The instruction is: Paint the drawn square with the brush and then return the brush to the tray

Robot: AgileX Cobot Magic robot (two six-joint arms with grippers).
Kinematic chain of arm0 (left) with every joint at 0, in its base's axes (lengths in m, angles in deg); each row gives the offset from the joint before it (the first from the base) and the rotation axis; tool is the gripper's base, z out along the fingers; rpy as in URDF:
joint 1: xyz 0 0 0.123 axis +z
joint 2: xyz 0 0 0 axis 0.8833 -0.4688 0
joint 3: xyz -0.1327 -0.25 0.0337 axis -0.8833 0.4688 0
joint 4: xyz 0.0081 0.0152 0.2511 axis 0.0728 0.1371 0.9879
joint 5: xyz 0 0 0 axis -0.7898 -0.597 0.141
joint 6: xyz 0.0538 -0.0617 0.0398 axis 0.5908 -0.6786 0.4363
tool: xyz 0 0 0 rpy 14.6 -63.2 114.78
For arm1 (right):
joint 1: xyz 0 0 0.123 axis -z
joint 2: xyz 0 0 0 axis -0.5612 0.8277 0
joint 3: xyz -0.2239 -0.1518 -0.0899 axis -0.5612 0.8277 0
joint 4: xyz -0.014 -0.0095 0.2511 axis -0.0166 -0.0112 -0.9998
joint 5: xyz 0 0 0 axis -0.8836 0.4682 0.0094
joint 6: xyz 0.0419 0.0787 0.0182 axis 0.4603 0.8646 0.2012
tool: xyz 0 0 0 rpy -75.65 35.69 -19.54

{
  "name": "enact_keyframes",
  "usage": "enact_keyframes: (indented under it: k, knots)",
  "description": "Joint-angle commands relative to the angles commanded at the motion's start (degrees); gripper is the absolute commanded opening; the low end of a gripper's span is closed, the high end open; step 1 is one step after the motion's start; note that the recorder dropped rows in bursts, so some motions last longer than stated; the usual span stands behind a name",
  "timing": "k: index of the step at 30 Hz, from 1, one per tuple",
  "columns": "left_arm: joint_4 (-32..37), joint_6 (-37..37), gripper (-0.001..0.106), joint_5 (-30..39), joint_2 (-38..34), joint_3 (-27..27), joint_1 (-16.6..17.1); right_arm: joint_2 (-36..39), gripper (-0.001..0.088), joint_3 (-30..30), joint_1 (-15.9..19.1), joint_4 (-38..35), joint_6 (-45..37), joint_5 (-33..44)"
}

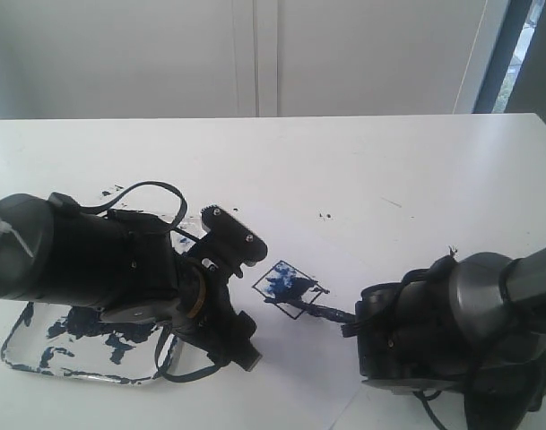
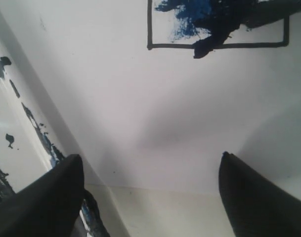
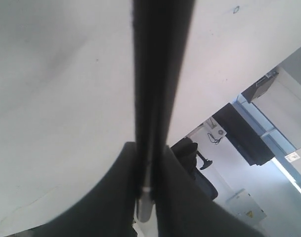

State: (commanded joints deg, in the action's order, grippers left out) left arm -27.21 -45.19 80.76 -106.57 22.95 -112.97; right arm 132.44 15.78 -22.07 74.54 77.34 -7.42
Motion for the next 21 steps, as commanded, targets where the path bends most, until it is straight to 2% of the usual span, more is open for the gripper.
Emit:
enact_keyframes:
  k: [10,21]
  knots:
    - [-0.12,0.0,0.078,0.0,0.0,0.0,0.0,0.76,0.0,-0.8,0.0,0.49,-0.21,0.0]
    - [-0.12,0.0,0.078,0.33,0.0,0.0,0.0,0.76,0.0,-0.69,0.0,-4.0,-0.21,0.0]
